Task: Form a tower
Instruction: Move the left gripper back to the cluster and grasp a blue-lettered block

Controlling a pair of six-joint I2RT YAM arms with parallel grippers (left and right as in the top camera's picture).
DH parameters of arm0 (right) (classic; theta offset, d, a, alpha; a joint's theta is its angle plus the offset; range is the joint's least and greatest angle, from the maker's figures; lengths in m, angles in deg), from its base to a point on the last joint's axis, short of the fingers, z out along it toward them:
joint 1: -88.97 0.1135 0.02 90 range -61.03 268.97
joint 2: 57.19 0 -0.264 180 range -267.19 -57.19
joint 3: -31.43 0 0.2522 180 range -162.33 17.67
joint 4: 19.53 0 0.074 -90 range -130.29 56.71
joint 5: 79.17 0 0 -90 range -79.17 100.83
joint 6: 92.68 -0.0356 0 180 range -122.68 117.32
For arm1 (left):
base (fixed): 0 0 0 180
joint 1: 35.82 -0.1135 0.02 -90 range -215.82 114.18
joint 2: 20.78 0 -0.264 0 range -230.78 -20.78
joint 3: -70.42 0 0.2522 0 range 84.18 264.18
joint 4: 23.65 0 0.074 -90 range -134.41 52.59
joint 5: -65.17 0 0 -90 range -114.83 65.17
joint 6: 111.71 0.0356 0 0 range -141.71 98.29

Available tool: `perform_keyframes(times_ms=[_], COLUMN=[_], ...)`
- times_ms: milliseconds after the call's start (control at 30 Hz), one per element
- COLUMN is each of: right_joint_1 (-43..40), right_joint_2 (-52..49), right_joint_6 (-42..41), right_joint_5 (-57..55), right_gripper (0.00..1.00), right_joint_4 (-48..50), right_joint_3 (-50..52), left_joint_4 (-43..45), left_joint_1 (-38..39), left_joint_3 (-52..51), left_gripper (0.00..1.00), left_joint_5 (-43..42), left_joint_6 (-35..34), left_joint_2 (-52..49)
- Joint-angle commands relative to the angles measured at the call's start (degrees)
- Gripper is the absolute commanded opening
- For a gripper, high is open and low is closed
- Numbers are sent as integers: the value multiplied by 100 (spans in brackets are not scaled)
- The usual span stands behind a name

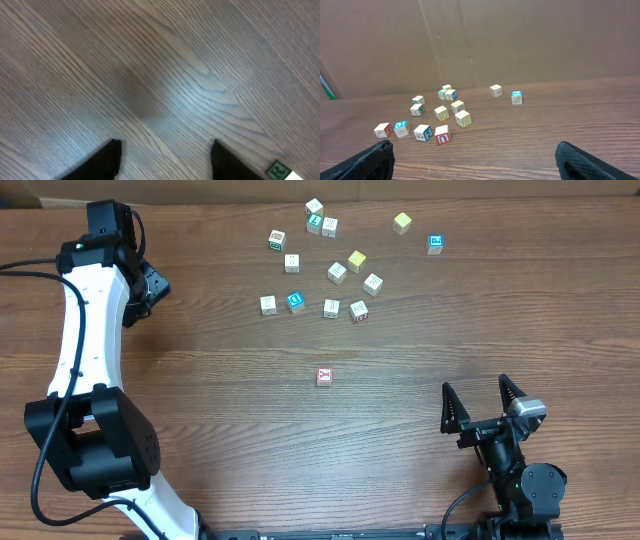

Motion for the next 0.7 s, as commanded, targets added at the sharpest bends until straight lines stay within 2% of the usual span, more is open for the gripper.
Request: perform_keyframes(times_ms=[0, 133, 267, 333, 400, 500, 567, 667], right_joint_1=[44, 44, 44, 44, 44, 44, 44, 44], right_joint_2=[46, 46, 46, 46, 46, 46, 46, 46], right_joint_6=[7, 9, 7, 7, 9, 7, 9, 7], right_joint_5=[-57, -57, -59, -57, -59, -59, -59, -57], right_gripper=[100, 100, 100, 100, 100, 100, 100, 100], right_joint_4=[-11, -11, -11, -11, -11, -11, -11, -11], right_joint_3=[59, 59, 59, 59, 59, 59, 59, 59], left_joint_4=[7, 59, 317, 501, 706, 890, 1019, 1167], left_joint_1=[98, 249, 507, 730, 1040, 1469, 1862, 2280], left_joint_3=[96, 94, 94, 94, 94, 94, 94, 94], left_gripper=[23, 4, 4, 11, 29, 45, 55, 57], left_joint_5=[-227, -859, -1438, -1547, -1497, -1296, -863, -367], left_joint_6=[63, 289, 623, 682, 686, 678, 675, 678], left_joint_2=[-4, -9, -9, -9, -9, -39, -140, -354])
